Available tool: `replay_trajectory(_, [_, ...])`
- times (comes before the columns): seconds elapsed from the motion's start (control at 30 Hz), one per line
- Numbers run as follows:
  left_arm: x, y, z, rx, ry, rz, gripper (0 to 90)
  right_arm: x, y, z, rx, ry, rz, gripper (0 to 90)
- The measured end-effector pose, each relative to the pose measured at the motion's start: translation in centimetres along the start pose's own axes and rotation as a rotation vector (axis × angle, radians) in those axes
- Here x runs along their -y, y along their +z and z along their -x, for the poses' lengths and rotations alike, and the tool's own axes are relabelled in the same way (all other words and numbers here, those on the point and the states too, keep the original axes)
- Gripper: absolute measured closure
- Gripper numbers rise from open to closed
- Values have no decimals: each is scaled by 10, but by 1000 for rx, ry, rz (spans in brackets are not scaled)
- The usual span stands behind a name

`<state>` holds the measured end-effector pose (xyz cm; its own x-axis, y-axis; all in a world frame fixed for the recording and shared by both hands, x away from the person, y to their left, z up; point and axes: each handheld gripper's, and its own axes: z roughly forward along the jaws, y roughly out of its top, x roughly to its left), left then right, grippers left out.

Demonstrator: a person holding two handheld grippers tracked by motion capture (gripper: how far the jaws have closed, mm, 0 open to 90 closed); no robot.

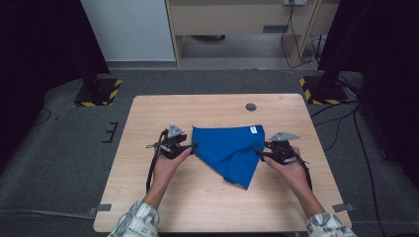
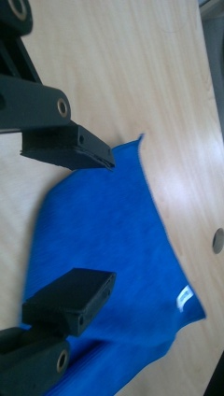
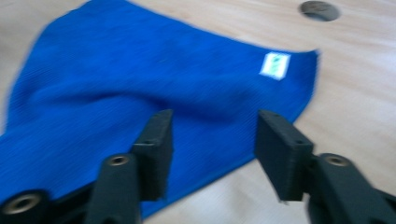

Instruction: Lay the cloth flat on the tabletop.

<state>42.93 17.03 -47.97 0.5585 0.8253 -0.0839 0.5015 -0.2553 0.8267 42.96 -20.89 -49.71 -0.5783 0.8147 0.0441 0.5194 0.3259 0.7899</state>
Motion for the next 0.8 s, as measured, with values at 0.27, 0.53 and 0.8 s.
replay_trajectory(0.27, [31, -12, 6, -11, 30, -32, 420, 33, -10, -33, -79, -23, 4, 565])
replay_trajectory(0.53, [35, 5, 17, -2, 37, -49, 416, 36, 6, -55, -61, -120, -54, 484])
replay_trajectory(0.8, [31, 35, 28, 17, 58, -95, 421, 40, 9, -56, -43, -154, -85, 476])
